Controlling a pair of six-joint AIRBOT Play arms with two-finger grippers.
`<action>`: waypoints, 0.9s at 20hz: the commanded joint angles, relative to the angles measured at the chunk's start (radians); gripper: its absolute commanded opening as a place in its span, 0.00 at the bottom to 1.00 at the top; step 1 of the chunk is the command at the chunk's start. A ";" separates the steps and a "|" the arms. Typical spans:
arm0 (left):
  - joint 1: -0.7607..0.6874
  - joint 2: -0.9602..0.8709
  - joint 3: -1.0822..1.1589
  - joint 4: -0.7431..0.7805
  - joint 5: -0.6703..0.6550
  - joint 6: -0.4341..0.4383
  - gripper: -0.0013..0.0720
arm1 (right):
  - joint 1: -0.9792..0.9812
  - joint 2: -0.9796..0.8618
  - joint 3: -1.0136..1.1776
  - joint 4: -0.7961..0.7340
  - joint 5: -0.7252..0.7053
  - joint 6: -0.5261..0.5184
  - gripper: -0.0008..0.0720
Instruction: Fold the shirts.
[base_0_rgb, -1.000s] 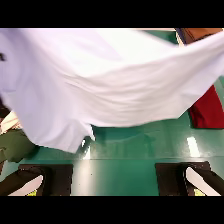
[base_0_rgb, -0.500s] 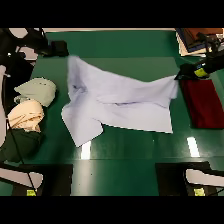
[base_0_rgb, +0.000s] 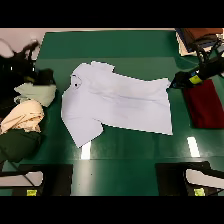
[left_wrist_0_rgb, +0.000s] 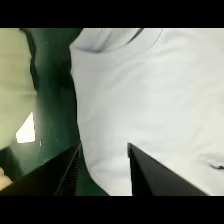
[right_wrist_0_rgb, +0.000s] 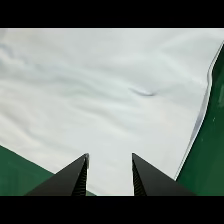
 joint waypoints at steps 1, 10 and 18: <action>0.065 0.151 -0.349 -0.021 0.095 0.025 0.53 | 0.005 0.127 -0.143 0.039 -0.043 -0.013 0.45; 0.070 0.193 -0.700 -0.312 0.435 0.114 0.53 | 0.005 0.265 -0.280 0.082 -0.102 -0.009 0.45; 0.040 0.194 -0.671 -0.277 0.399 0.123 0.53 | 0.004 0.265 -0.280 0.115 -0.079 -0.010 0.45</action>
